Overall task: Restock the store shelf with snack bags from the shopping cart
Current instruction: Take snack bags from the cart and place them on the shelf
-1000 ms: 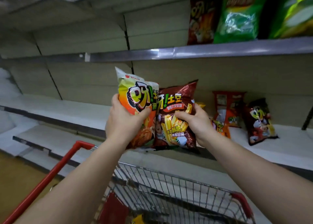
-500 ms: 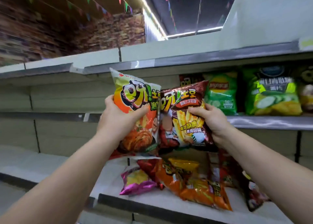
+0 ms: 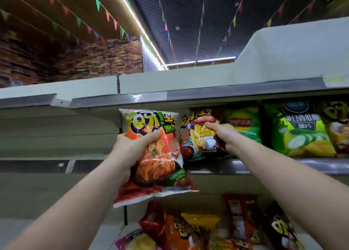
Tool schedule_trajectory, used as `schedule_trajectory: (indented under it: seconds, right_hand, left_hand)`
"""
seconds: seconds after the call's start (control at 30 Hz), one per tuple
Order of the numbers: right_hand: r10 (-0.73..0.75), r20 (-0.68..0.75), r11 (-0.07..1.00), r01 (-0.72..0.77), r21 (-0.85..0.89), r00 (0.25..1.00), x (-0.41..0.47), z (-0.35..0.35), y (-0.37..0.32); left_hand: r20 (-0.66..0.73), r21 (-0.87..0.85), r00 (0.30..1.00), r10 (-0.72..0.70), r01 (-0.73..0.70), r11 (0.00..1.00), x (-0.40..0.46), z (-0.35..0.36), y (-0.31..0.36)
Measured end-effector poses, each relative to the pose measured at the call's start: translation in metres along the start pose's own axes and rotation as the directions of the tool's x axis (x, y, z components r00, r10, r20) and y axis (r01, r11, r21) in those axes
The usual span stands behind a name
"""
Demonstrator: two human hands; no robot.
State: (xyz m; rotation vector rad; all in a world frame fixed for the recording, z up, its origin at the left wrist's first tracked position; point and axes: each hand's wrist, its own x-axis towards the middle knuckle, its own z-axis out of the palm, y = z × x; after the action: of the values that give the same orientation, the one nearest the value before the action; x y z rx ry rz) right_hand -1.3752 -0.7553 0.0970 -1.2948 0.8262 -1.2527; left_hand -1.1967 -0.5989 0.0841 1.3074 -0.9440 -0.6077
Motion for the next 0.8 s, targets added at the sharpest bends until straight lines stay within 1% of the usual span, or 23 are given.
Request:
schedule_trajectory:
  seconds: [0.13, 0.27, 0.33, 0.37, 0.4, 0.43, 0.47, 0.5, 0.57, 0.63, 0.73, 0.77, 0.8]
  right_hand:
    - [-0.019, -0.037, 0.999, 0.018, -0.041, 0.999, 0.028, 0.011, 0.0]
    - [-0.051, -0.089, 0.992, 0.04, -0.123, 0.995, 0.057, 0.019, 0.003]
    - [-0.079, -0.163, 0.975, 0.042, -0.219, 0.984, 0.069, 0.018, 0.005]
    - [-0.112, -0.207, 0.944, 0.039, -0.327, 0.972, 0.075, 0.017, 0.006]
    - [-0.154, -0.239, 0.883, 0.025, -0.469, 0.959, 0.08, 0.015, 0.008]
    - [-0.174, -0.251, 0.792, -0.016, -0.61, 0.952, 0.083, 0.014, 0.008]
    - [-0.218, -0.259, 0.7, -0.034, -0.713, 0.941, 0.083, 0.014, 0.009]
    - [-0.263, -0.25, 0.624, -0.033, -0.78, 0.932, 0.085, 0.014, 0.01]
    - [-0.319, -0.222, 0.545, -0.013, -0.838, 0.921, 0.088, 0.014, 0.014]
    - [-0.412, -0.167, 0.466, 0.049, -0.884, 0.896, 0.089, 0.015, 0.019]
    - [-0.486, 0.004, 0.266, 0.153, -0.952, 0.874, 0.084, 0.018, 0.027]
    - [-0.479, 0.078, 0.196, 0.193, -0.962, 0.874, 0.082, 0.019, 0.029]
    - [-0.439, 0.148, 0.112, 0.217, -0.97, 0.886, 0.08, 0.019, 0.032]
  left_hand:
    - [0.076, -0.025, 0.997, -0.026, 0.028, 0.999, 0.024, 0.009, 0.003]
    - [0.156, -0.021, 0.987, -0.043, 0.047, 0.999, 0.049, 0.017, -0.001]
    - [0.178, -0.027, 0.983, -0.039, 0.045, 0.999, 0.059, 0.02, -0.004]
    - [0.186, -0.026, 0.982, -0.039, 0.045, 0.999, 0.063, 0.022, -0.006]
    - [0.189, -0.024, 0.981, -0.039, 0.045, 0.999, 0.067, 0.024, -0.008]
    - [0.193, -0.028, 0.981, -0.037, 0.043, 0.999, 0.07, 0.025, -0.01]
    - [0.194, -0.032, 0.98, -0.035, 0.042, 0.999, 0.072, 0.025, -0.012]
    - [0.2, -0.037, 0.979, -0.038, 0.046, 0.998, 0.073, 0.026, -0.014]
    - [0.213, -0.036, 0.976, -0.04, 0.049, 0.998, 0.075, 0.028, -0.017]
    - [0.212, -0.03, 0.977, -0.037, 0.045, 0.999, 0.076, 0.03, -0.018]
    - [0.203, -0.05, 0.979, -0.02, 0.031, 0.998, 0.077, 0.032, -0.017]
    - [0.202, -0.054, 0.979, -0.023, 0.034, 0.998, 0.077, 0.033, -0.017]
    - [0.2, -0.055, 0.979, -0.03, 0.042, 0.998, 0.077, 0.034, -0.017]
